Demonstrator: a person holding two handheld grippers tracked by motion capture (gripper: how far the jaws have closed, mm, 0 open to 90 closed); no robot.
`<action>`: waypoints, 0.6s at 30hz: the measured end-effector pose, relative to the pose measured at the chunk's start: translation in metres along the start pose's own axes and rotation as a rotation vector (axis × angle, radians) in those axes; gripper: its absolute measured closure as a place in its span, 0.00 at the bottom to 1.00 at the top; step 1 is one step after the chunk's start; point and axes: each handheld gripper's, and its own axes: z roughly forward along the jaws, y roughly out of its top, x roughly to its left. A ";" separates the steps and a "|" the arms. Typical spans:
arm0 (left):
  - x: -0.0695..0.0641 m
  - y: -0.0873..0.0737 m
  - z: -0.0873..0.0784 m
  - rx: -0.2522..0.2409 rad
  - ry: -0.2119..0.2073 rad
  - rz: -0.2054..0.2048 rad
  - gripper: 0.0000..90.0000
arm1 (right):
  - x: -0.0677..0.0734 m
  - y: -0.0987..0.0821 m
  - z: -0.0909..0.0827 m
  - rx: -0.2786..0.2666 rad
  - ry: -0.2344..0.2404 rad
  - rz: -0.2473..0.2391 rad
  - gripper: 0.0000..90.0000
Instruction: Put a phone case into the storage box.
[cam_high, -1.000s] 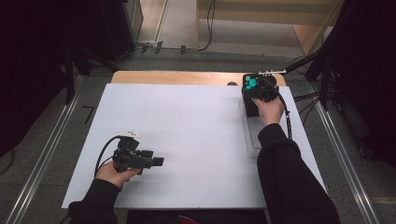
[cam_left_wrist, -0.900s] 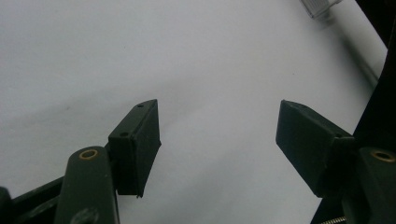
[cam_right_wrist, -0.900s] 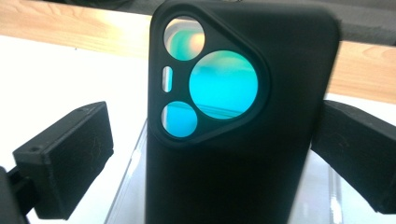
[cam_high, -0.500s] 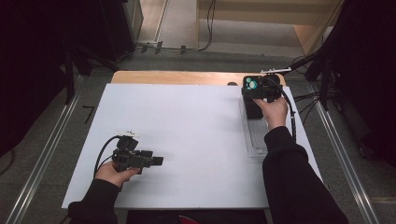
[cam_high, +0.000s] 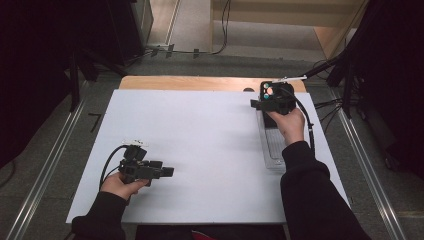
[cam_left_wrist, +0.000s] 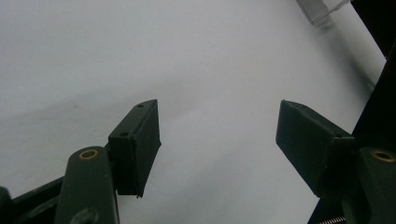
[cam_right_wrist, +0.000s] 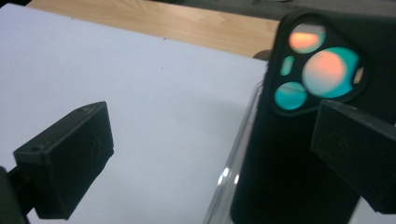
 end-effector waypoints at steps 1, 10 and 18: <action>0.000 0.000 0.000 0.001 0.001 0.002 0.33 | 0.002 -0.001 0.002 0.007 0.009 -0.007 0.00; 0.000 0.001 -0.001 0.000 -0.003 0.004 0.33 | 0.026 -0.003 0.008 0.040 0.059 -0.063 0.00; 0.000 0.001 -0.002 0.000 -0.003 0.009 0.33 | 0.048 -0.006 0.013 0.074 0.119 -0.073 0.00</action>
